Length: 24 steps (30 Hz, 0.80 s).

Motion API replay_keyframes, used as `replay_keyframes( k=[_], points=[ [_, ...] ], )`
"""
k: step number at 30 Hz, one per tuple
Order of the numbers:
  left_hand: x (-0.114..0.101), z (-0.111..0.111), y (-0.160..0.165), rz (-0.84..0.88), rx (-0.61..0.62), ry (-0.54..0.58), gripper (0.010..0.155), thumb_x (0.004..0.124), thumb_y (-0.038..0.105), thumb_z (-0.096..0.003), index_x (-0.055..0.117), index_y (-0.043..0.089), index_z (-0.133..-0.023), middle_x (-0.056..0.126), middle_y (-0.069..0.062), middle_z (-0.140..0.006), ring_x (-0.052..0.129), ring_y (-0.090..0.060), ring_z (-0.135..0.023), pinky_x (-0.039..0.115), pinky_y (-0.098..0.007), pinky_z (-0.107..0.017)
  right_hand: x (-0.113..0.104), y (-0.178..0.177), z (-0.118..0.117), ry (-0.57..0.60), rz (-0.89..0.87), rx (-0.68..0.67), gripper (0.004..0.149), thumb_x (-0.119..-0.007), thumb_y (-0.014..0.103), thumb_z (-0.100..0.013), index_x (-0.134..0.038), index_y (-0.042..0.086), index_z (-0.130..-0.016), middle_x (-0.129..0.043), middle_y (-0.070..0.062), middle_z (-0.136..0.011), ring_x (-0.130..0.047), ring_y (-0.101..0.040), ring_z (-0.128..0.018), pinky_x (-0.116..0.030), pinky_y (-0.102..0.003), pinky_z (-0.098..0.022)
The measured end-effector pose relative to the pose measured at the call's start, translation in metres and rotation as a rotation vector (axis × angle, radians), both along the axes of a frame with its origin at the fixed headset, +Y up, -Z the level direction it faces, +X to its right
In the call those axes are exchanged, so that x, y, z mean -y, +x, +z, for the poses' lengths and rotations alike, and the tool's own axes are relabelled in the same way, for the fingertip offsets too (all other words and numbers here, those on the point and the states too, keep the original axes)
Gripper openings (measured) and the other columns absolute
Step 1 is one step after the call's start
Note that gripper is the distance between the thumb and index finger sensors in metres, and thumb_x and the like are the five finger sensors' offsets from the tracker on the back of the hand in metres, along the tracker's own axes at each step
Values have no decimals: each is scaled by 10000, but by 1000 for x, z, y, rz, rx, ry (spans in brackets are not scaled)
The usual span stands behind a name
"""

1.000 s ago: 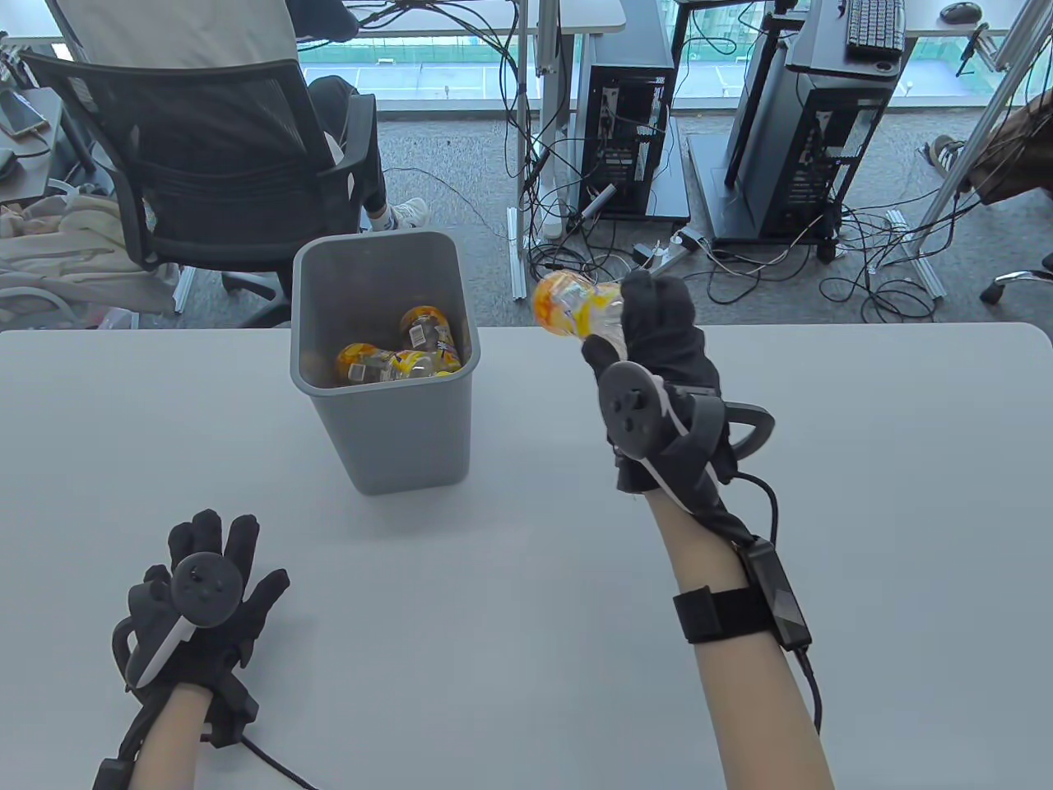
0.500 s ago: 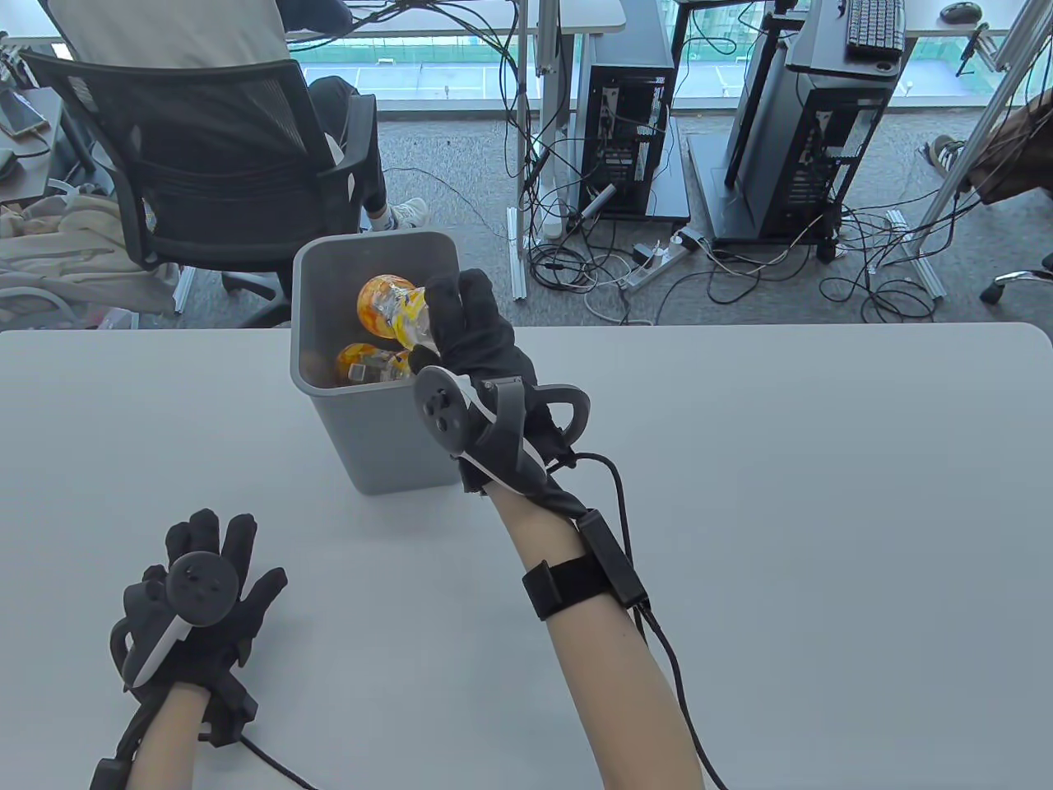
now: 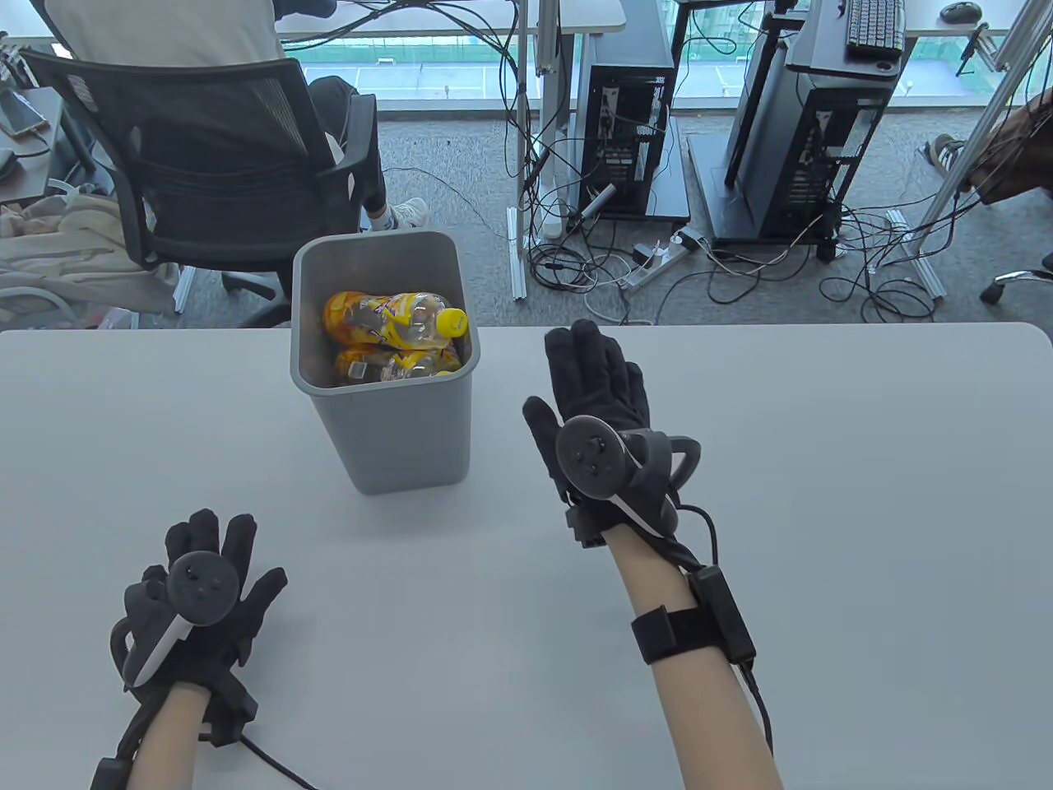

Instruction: Place bottles in bin

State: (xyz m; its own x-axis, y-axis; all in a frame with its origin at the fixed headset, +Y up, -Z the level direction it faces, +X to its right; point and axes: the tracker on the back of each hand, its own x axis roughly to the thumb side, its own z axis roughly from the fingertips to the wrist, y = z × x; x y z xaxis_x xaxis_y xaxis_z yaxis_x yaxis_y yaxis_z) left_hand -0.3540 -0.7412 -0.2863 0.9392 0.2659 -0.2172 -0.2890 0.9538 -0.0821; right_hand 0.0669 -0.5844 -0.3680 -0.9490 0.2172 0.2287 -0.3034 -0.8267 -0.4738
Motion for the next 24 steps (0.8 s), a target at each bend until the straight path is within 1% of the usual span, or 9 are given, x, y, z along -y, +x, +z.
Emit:
replay_keyframes(
  k=[4,6,8,11,13,16,18,21,24],
  points=[
    [-2,1,2,-8,6,20,806,569,689,-506,234,387,-1174,65,-22,-1277,68,-336,-1210,194,-680,-837,42,23,12,-61,108,43,734,-637,600,-483,-381,333,-1117,-356,-22,-1216,-398,-318,-1099,-390,-547,-808],
    [-3,2,6,-9,12,43,805,569,688,-506,235,386,-1173,67,-22,-1277,71,-337,-1210,193,-680,-836,70,33,21,-89,177,66,736,-638,601,-481,-378,335,-1116,-347,-17,-1217,-380,-313,-1102,-381,-549,-807],
    [-4,3,8,-20,14,65,807,571,688,-505,232,388,-1173,66,-19,-1278,69,-333,-1212,161,-685,-829,90,38,30,-117,180,74,741,-633,606,-483,-365,338,-1120,-327,-12,-1221,-344,-309,-1108,-357,-556,-808],
    [-9,4,13,4,38,180,797,584,676,-503,259,386,-1170,86,-11,-1280,81,-321,-1218,140,-685,-828,118,45,43,-160,132,78,739,-637,600,-485,-370,335,-1121,-323,-13,-1222,-324,-307,-1111,-339,-559,-808],
    [-12,5,16,20,52,240,790,590,671,-502,276,384,-1168,104,-13,-1281,98,-322,-1218,164,-684,-831,130,44,49,-171,155,80,735,-646,587,-487,-379,330,-1121,-316,-16,-1224,-303,-311,-1112,-313,-563,-811],
    [-13,6,21,5,64,254,793,587,674,-500,278,381,-1169,113,-15,-1281,107,-326,-1218,177,-684,-832,140,39,55,-138,359,133,743,-625,610,-483,-362,336,-1121,-323,-17,-1221,-320,-311,-1107,-345,-554,-806],
    [-11,6,22,-2,71,238,794,584,677,-500,278,380,-1170,115,-21,-1282,108,-331,-1217,182,-685,-831,141,38,58,-144,373,132,747,-625,611,-482,-349,340,-1122,-302,-14,-1223,-298,-310,-1109,-330,-554,-807],
    [-6,3,25,-30,82,198,795,582,679,-500,275,381,-1170,114,-19,-1283,107,-330,-1218,181,-687,-831,140,36,66,-127,311,92,730,-646,591,-478,-381,348,-1112,-320,-3,-1220,-303,-299,-1112,-321,-554,-812],
    [-3,1,27,-52,90,174,796,576,682,-501,267,384,-1171,104,-18,-1282,99,-330,-1217,177,-686,-831,138,36,68,-70,393,105,721,-649,592,-475,-397,352,-1107,-341,7,-1216,-327,-287,-1110,-339,-547,-811]
  ],
)
